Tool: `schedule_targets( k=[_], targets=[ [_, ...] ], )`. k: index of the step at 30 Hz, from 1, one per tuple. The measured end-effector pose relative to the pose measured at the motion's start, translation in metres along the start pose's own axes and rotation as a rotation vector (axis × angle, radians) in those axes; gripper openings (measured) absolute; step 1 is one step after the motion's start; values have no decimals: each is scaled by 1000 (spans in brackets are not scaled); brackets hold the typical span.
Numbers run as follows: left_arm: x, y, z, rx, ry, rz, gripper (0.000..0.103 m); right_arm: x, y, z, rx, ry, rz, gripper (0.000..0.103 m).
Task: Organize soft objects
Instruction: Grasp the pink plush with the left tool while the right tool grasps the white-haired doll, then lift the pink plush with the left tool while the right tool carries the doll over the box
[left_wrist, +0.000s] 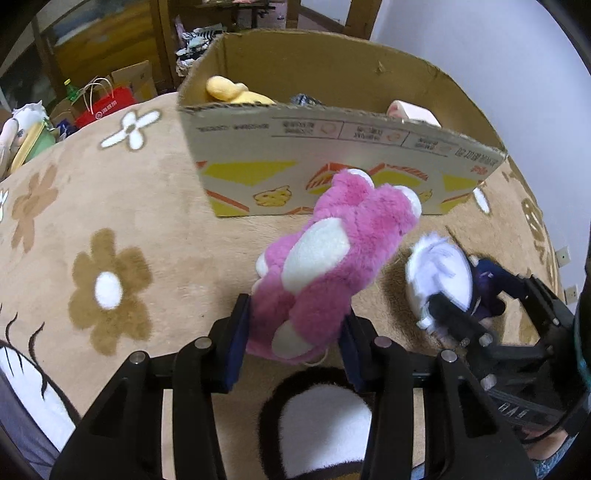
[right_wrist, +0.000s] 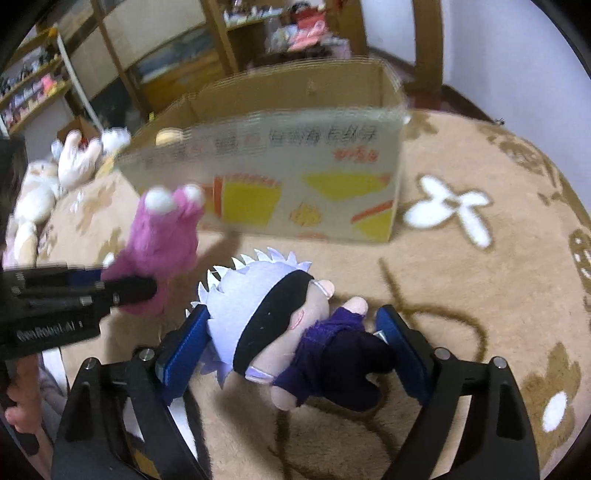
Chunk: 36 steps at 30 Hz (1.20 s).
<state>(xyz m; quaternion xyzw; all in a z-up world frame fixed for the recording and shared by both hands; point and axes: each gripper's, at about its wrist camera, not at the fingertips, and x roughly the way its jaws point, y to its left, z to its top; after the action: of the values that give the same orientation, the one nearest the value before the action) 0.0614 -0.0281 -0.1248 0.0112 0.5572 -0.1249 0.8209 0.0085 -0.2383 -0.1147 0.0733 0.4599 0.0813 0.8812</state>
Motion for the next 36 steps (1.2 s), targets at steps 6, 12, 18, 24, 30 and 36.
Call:
schedule_targets(
  k=[6,12,18,24,30,36],
  targets=[
    [-27,4,-5,4,-70,5,42,-36,-8,10,37,-135,1,94],
    [-63,-4,-8,30,-201,44,42,-75,-4,20,22,-280,-7,94],
    [-105,-8,-6,45,-379,68,43,-108,-1,34,17,-398,-3,94],
    [-132,-13,-2,88,-516,108,43,-125,5,46,10,-465,9,94],
    [-143,-15,14,102,-592,118,43,-131,10,64,-23,-514,8,94],
    [-144,-20,34,133,-638,144,43,-130,17,87,-45,-543,10,94]
  ],
)
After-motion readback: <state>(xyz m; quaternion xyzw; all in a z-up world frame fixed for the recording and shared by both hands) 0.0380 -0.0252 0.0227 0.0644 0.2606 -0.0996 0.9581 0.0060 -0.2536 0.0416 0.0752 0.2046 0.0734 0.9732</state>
